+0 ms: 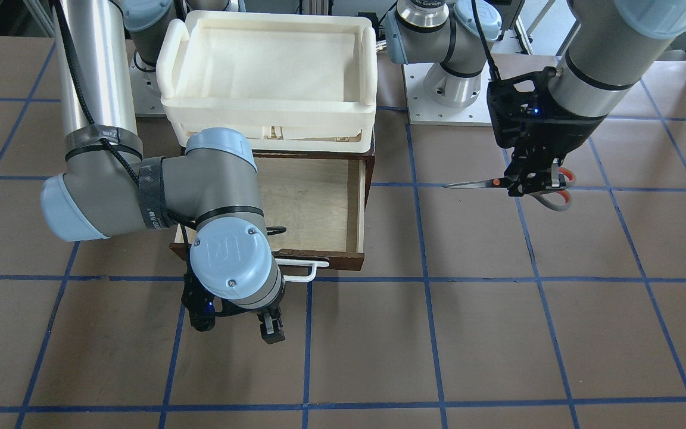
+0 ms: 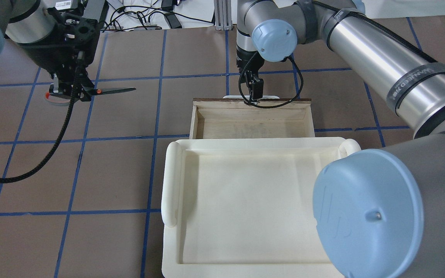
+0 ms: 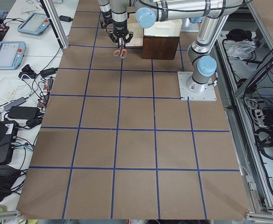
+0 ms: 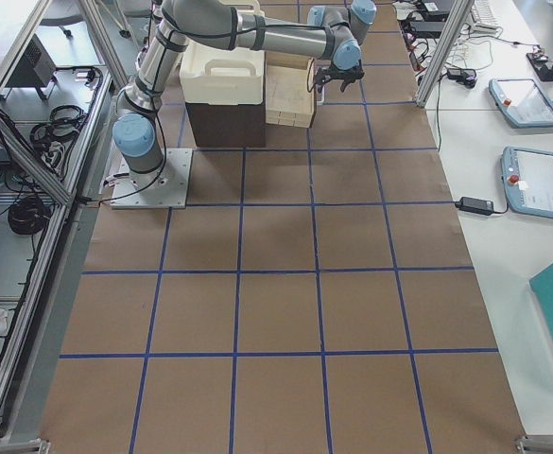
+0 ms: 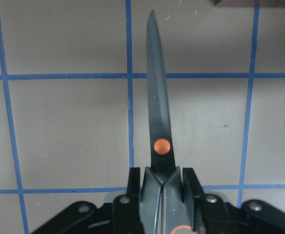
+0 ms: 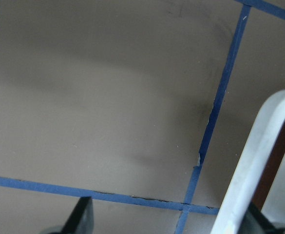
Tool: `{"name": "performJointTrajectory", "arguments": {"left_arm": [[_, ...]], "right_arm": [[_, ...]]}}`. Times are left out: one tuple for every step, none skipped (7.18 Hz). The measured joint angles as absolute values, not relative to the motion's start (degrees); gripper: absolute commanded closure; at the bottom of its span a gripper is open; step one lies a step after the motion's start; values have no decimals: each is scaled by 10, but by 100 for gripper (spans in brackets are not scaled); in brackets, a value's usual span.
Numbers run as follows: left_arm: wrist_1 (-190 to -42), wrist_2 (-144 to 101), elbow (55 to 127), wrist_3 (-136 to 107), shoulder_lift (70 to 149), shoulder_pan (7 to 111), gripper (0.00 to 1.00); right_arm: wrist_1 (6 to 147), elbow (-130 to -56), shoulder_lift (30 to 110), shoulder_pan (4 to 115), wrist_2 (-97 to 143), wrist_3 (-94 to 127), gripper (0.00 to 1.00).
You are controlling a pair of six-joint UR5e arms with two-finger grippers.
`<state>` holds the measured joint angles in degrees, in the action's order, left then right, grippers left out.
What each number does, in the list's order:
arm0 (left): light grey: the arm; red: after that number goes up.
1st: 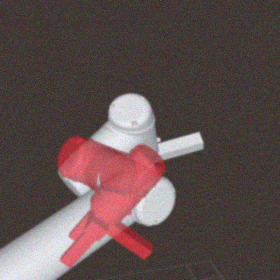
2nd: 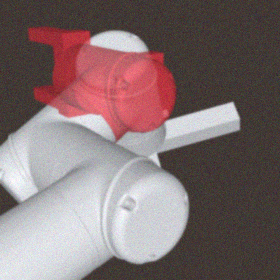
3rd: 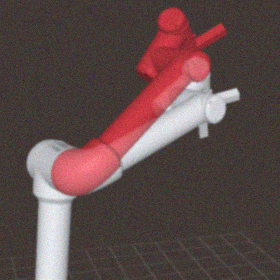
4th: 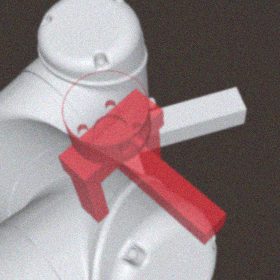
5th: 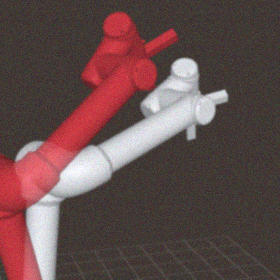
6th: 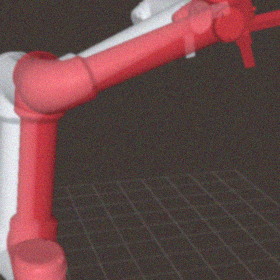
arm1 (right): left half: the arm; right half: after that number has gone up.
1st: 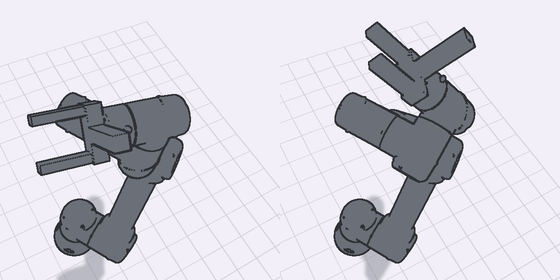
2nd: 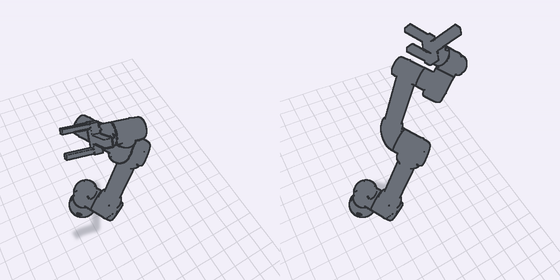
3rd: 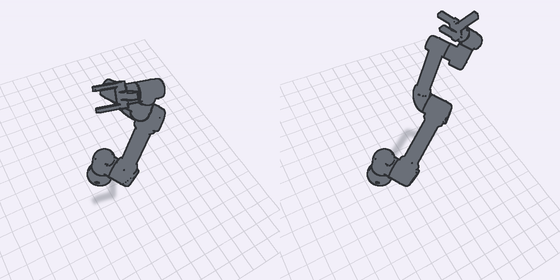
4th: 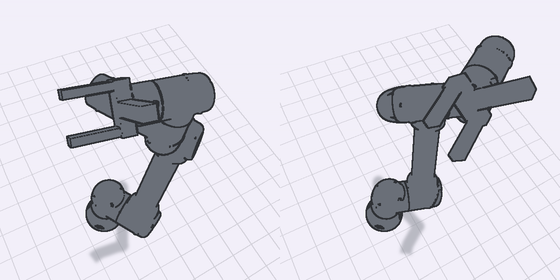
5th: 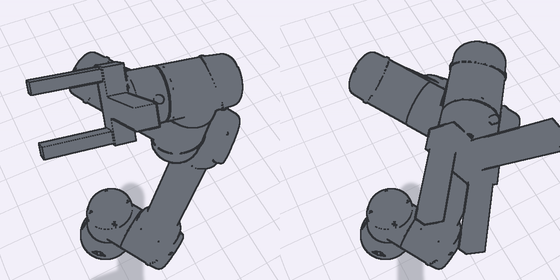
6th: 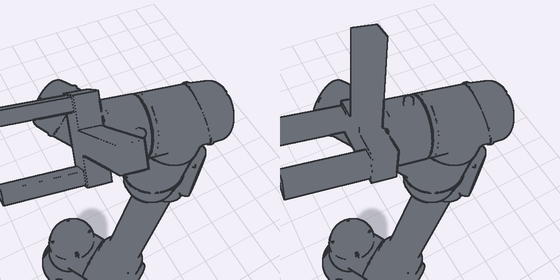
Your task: Place scissors in drawer with both arms
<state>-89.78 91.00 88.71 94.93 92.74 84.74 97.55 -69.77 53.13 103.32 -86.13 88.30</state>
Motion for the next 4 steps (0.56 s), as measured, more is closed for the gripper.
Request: {"name": "performJointTrajectory", "arguments": {"left_arm": [[-907, 907, 885, 936, 926, 857, 100], [-912, 903, 884, 930, 926, 860, 100], [-914, 902, 884, 928, 926, 862, 100], [-915, 901, 883, 927, 926, 862, 100]], "right_arm": [[977, -697, 531, 1032, -862, 880, 0], [978, -697, 533, 1031, -863, 878, 0], [977, -697, 537, 1031, -863, 877, 0], [976, -698, 545, 1031, -864, 876, 0]]}}
